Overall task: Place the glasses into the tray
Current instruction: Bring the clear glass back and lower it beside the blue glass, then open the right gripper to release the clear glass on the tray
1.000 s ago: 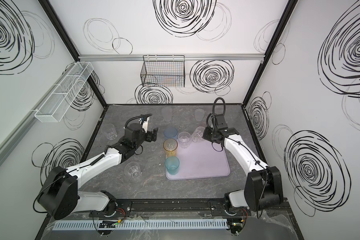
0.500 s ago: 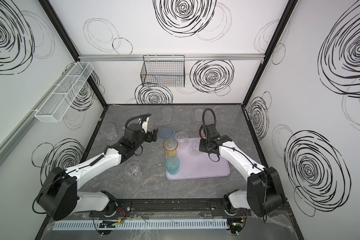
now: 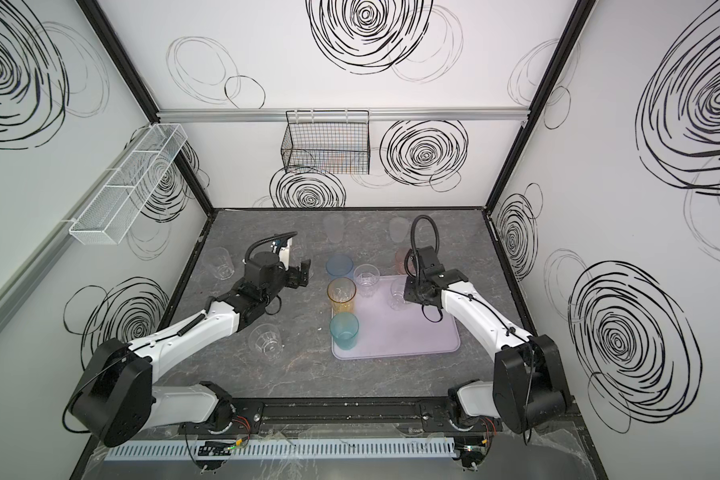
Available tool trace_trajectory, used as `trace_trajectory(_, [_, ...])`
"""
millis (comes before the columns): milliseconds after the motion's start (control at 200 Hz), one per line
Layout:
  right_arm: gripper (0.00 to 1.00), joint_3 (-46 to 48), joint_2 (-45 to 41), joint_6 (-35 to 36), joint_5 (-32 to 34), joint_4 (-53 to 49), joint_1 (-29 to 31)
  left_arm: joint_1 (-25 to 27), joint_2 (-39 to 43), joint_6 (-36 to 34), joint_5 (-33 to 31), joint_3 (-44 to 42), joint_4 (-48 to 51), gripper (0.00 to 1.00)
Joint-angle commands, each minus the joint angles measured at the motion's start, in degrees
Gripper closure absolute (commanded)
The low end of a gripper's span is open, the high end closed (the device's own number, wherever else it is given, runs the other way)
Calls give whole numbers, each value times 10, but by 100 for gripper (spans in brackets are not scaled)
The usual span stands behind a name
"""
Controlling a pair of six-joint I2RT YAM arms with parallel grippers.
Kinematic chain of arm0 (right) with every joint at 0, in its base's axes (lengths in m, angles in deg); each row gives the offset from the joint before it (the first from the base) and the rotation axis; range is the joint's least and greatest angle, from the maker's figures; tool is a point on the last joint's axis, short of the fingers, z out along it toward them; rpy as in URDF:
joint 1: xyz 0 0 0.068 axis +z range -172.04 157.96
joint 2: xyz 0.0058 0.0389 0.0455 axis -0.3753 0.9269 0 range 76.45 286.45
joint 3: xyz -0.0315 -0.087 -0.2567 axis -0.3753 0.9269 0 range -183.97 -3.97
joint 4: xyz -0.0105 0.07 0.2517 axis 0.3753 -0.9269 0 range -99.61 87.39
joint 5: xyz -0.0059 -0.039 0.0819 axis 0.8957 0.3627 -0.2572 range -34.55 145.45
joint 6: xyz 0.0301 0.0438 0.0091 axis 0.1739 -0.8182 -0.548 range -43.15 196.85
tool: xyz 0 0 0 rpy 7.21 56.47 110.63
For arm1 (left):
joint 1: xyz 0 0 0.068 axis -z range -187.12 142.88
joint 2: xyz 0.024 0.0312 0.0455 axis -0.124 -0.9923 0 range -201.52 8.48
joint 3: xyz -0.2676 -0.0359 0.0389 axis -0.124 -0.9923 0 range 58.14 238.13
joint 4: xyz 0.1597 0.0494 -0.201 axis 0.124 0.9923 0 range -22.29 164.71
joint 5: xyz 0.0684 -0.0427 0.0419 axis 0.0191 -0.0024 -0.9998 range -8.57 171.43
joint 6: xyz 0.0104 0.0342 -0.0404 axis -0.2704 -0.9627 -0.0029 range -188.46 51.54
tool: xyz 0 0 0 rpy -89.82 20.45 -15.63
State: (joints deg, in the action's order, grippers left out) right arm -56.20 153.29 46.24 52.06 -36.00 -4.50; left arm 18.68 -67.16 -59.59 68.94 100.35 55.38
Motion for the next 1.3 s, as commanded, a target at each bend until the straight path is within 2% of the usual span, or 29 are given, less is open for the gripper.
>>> trace_trajectory(0, [100, -10, -19, 5, 12, -12, -4, -4, 16, -9, -9, -11, -33, 4])
trace_trajectory(275, [100, -23, 3, 13, 11, -18, 0, -5, 21, -12, -12, -14, -35, 4])
trace_trajectory(700, [100, -69, 70, -2, 67, -45, 115, -16, 2, -12, -20, -11, -24, 4])
trace_trajectory(860, [100, -93, 120, -19, 56, -45, 147, -18, 2, -9, -18, -12, -27, 4])
trace_trajectory(961, [99, -116, 147, -22, 71, -61, 172, -18, 4, -11, -24, -13, -24, 4])
trace_trajectory(1291, [98, -136, 178, -27, 74, -61, 179, -18, 6, -10, -22, -10, -21, 4])
